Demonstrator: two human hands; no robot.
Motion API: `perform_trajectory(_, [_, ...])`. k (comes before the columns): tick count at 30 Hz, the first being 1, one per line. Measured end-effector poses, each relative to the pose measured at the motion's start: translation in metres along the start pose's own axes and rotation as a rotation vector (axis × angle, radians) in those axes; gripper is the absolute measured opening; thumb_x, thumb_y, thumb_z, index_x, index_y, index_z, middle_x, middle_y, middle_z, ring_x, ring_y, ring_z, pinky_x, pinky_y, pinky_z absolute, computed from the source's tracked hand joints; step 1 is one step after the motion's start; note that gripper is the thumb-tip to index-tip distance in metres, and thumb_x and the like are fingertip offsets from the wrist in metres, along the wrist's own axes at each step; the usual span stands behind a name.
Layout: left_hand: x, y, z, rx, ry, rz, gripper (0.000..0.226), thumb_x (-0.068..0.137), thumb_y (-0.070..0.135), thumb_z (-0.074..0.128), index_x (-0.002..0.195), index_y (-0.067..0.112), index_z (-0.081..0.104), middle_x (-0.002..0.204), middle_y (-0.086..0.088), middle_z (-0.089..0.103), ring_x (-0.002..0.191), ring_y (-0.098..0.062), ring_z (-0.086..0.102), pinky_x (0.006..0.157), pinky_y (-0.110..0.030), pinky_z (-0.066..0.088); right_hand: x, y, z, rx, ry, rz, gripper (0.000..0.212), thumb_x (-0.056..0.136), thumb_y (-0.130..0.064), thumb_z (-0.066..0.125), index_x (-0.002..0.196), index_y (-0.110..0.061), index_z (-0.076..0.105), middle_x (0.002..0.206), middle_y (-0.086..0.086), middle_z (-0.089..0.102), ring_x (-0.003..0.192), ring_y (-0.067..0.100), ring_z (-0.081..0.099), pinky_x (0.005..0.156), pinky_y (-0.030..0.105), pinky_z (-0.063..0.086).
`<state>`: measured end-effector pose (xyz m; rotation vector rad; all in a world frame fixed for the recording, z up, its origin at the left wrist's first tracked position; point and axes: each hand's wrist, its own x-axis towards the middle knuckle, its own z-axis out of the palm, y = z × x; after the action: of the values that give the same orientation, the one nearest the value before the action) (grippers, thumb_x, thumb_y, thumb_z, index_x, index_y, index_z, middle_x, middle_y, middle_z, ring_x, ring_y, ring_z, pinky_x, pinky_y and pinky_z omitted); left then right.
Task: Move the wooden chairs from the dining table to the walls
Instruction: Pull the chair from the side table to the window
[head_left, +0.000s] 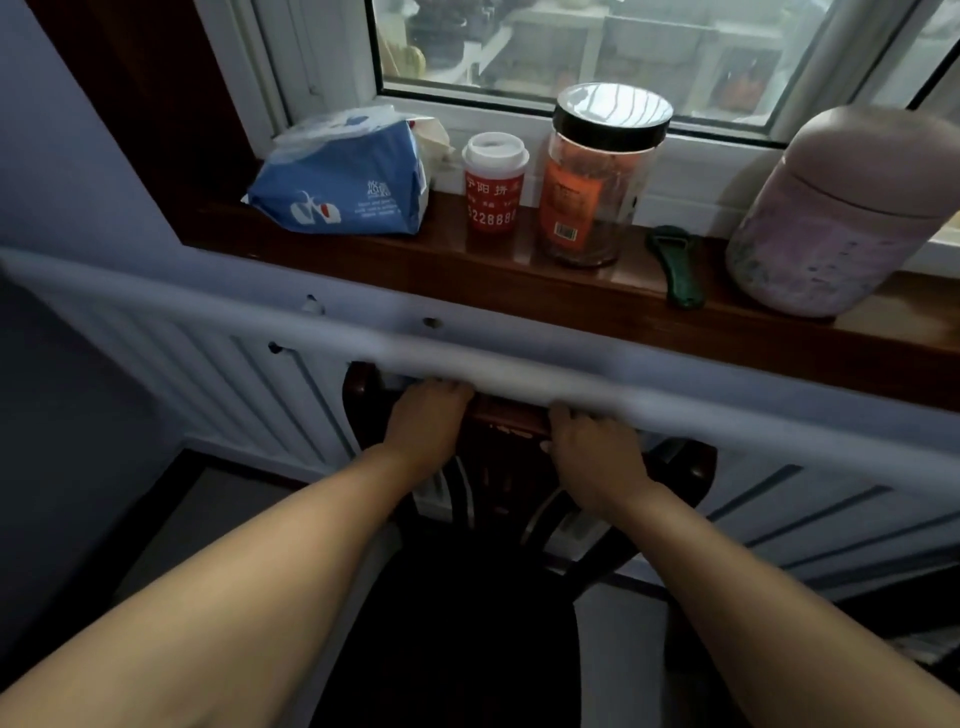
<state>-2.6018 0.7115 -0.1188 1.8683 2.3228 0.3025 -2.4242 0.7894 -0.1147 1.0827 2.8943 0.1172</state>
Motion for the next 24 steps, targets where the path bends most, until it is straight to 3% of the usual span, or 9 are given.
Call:
perform_trajectory(7, [0.000,0.001,0.003,0.025,-0.025,-0.029,0.035,0.091,0.007,0.049,0.126,0.010,0.052,0.129,-0.011,0.056,0.117,-0.027,0.051,0.092,-0.034,0.042,0.001,0.000,-0.002,-0.090,-0.012,-0.034,0.047,0.100,-0.034,0.036,0.135,-0.003,0.034,0.109,0.015,0.066,0.092,0.028,0.065,0.064,0.030,0.034])
perform_trajectory(15, [-0.005,0.001,0.004,0.059,-0.033,-0.024,0.029,0.085,0.005,0.054,0.114,0.010,0.054,0.121,-0.010,0.057,0.111,-0.026,0.051,0.082,-0.033,0.041,-0.004,-0.003,-0.014,-0.106,-0.062,-0.042,0.047,0.100,-0.033,0.037,0.136,-0.004,0.033,0.113,0.015,0.066,0.098,0.031,0.065,0.063,0.031,0.034])
perform_trajectory(19, [-0.008,-0.009,0.000,0.062,-0.113,-0.012,0.031,0.085,0.018,0.061,0.114,0.015,0.051,0.121,-0.006,0.056,0.112,-0.027,0.051,0.086,-0.037,0.042,-0.008,-0.007,-0.019,-0.109,-0.102,-0.039,0.037,0.100,-0.032,0.037,0.128,-0.007,0.040,0.114,0.014,0.065,0.099,0.031,0.063,0.063,0.032,0.033])
perform_trajectory(24, [-0.012,-0.025,-0.008,0.073,-0.172,-0.001,0.042,0.083,0.037,0.065,0.115,0.016,0.050,0.117,-0.006,0.060,0.104,-0.026,0.056,0.076,-0.033,0.042,-0.011,-0.008,-0.022,-0.071,-0.118,-0.035,0.033,0.100,-0.032,0.036,0.123,-0.008,0.042,0.114,0.013,0.065,0.100,0.033,0.062,0.062,0.033,0.034])
